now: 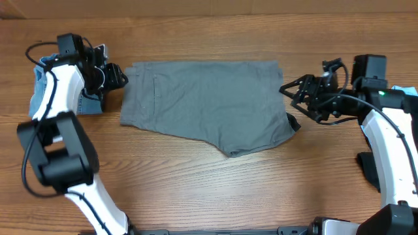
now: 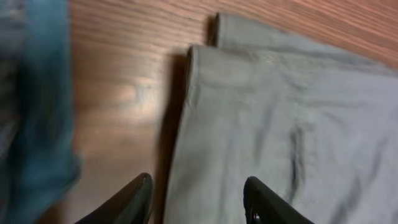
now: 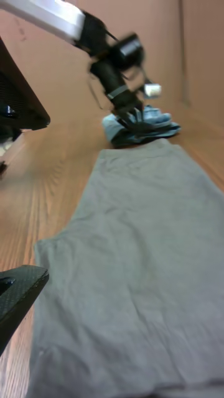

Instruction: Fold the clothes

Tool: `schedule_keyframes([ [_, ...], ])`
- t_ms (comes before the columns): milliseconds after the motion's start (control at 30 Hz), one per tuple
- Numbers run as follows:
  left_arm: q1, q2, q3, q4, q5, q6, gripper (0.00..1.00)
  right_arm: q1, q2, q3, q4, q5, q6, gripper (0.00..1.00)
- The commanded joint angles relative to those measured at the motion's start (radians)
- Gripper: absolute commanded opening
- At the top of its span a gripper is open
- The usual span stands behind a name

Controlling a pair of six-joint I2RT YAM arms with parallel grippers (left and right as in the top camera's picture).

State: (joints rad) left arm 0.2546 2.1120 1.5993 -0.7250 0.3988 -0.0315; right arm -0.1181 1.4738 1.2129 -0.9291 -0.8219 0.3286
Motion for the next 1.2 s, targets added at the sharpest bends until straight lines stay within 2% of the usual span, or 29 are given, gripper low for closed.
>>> schedule_keyframes([
  [0,-0.005,0.067,0.021,0.083,0.099,-0.037,0.52,0.037,-0.007,0.019,-0.009,0.038,-0.011,0.75],
  [167,-0.009,0.125,0.021,0.183,0.100,-0.051,0.56,0.061,-0.007,0.018,-0.027,0.047,-0.011,0.75],
  [400,-0.009,0.172,0.021,0.276,0.127,-0.062,0.54,0.064,-0.007,0.018,-0.031,0.047,-0.011,0.75],
  [600,-0.009,0.173,0.021,0.341,0.261,-0.063,0.37,0.064,-0.007,0.018,-0.031,0.074,-0.011,0.75],
  [700,-0.009,0.173,0.021,0.340,0.264,-0.062,0.24,0.064,-0.007,0.018,-0.031,0.074,-0.011,0.75],
  [767,-0.009,0.173,0.021,0.339,0.271,-0.063,0.07,0.064,-0.007,0.018,-0.031,0.090,-0.011,0.75],
  [800,-0.007,0.173,0.021,0.339,0.286,-0.063,0.04,0.064,-0.007,0.018,-0.031,0.105,-0.011,0.75],
  [967,0.018,0.159,0.021,0.324,0.357,-0.063,0.04,0.064,-0.007,0.018,-0.011,0.220,-0.011,0.76],
  [1167,0.058,0.083,0.023,0.275,0.445,-0.062,0.04,0.064,0.017,0.018,0.098,0.376,0.014,0.76],
])
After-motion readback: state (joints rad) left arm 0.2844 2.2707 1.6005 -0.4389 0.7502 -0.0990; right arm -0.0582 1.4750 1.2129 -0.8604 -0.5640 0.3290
